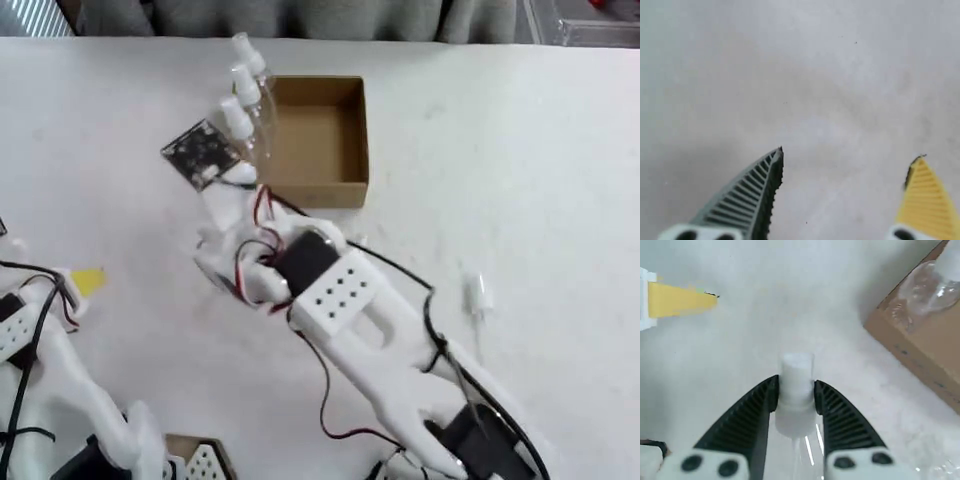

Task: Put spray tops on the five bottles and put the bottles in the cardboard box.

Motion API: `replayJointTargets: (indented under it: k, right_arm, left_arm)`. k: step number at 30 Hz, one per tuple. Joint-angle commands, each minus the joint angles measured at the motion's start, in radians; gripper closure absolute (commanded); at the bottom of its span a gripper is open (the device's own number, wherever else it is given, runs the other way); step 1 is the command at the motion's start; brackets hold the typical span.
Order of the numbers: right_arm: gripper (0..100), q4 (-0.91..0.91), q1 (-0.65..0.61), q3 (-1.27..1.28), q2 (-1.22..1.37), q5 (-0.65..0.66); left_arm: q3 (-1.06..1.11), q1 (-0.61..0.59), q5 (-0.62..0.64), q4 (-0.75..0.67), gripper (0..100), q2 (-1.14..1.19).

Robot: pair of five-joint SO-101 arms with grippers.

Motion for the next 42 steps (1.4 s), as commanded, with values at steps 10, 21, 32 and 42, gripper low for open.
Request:
replayJointTargets:
  k: [10,21,32,42]
  right_arm:
    - [94.0,-0.354,-0.077,-0.057,0.269,-0.032]
    - [69.8,-0.150,-0.059,-0.129,0.177,-0.031]
    - [87.4,0.294,0.185,-0.196,-0.205,-0.021]
    - [92.9,0.605,0.567,-0.195,-0.375,0.123]
  left_arm:
    - [-0.008,-0.022,0.009,-0.020,63,-0.008]
    - [-0.009,-0.021,0.009,-0.021,63,-0.008]
    - [-0.006,-0.018,0.009,-0.038,63,-0.004]
    - [-0.005,-0.016,0.009,-0.035,63,-0.004]
